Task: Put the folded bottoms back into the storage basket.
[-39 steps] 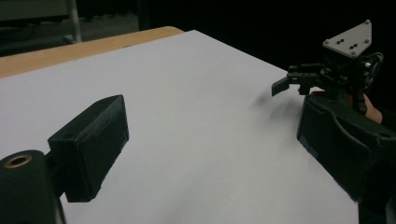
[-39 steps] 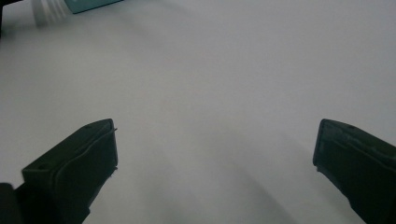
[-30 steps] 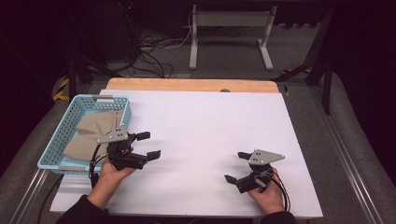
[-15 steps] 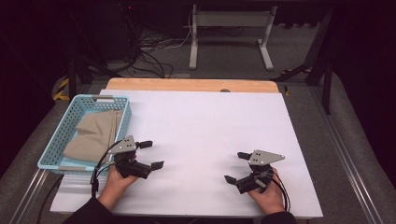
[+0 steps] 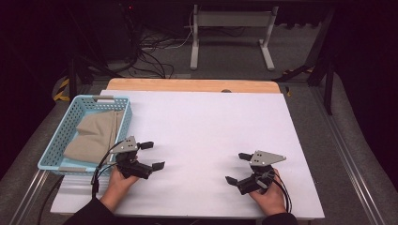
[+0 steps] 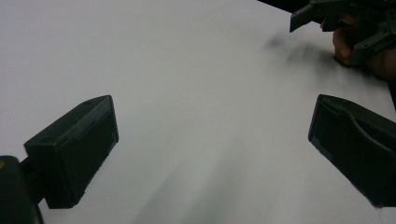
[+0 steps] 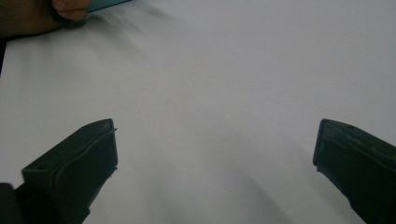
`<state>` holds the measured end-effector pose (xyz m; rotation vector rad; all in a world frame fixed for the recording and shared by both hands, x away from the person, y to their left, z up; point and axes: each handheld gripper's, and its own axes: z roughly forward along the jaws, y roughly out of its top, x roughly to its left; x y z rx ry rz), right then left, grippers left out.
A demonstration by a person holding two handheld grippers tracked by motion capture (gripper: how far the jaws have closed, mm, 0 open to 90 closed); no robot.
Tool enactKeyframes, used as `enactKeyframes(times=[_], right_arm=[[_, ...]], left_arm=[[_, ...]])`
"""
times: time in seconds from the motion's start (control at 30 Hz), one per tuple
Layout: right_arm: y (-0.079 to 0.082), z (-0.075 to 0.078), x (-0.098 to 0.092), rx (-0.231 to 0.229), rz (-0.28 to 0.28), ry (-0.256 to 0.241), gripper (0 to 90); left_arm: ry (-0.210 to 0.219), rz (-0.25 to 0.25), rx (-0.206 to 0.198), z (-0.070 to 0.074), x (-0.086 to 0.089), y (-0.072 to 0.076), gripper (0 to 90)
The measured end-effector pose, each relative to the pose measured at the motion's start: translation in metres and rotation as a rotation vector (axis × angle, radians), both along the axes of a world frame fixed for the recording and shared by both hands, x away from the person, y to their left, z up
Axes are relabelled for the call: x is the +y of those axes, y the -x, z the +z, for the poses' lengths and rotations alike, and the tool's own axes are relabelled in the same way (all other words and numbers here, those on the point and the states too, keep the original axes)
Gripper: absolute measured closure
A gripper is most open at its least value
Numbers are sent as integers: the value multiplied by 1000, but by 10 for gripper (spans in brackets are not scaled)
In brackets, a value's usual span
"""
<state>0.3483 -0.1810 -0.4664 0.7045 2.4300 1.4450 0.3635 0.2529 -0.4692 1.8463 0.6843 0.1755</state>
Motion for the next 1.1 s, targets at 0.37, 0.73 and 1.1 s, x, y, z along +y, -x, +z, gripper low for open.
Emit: enactKeyframes(times=[0.37, 0.73, 1.1], right_arm=[[0, 0, 0, 0, 2, -3, 5], [-1, -1, 0, 4, -6, 0, 4], [-1, -1, 0, 6, -6, 0, 5]], left_arm=[[12, -9, -1, 1, 2, -2, 6], [14, -20, -4, 1, 1, -3, 4], [38, -7, 12, 0, 3, -6, 0]])
